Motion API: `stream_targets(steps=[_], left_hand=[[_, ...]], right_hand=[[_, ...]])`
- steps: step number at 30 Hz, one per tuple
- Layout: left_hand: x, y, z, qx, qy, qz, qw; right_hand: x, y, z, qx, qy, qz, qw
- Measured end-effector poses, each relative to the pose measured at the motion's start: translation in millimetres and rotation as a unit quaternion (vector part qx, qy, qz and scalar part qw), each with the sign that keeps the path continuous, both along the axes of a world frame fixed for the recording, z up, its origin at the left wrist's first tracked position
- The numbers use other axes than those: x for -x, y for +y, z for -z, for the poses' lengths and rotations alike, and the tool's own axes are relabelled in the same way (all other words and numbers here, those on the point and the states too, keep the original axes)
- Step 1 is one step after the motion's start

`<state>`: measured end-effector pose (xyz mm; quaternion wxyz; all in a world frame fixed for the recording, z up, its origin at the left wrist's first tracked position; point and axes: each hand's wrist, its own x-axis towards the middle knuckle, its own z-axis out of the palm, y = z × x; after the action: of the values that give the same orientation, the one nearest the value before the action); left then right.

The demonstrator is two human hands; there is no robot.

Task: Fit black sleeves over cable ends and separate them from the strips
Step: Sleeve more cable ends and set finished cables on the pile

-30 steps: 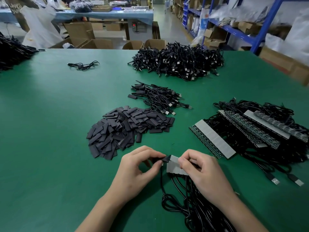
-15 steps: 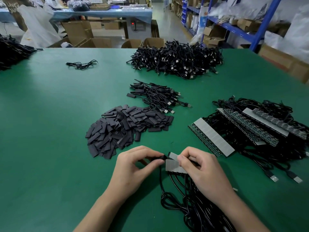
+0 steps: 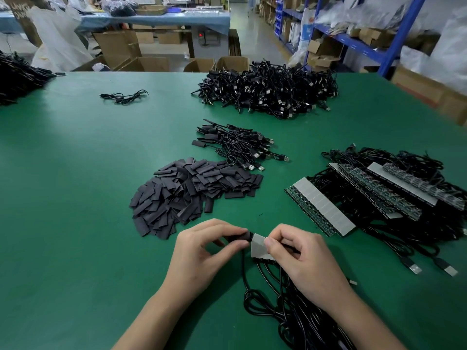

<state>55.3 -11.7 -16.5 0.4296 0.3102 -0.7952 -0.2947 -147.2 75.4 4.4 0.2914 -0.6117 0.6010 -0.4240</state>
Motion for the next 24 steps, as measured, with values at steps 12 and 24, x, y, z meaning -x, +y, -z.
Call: stream_targets(steps=[12,24], left_hand=[[-0.8,-2.2,2.8,0.148,-0.082,0.024,0.985],[-2.0,-1.9,4.0,0.152,-0.098,0.024,0.983]], right_hand=[[0.0,1.4,3.2,-0.039,0.041,-0.019,0.998],[2.2,0.6,-5.3,-0.04,0.035,-0.018,0.998]])
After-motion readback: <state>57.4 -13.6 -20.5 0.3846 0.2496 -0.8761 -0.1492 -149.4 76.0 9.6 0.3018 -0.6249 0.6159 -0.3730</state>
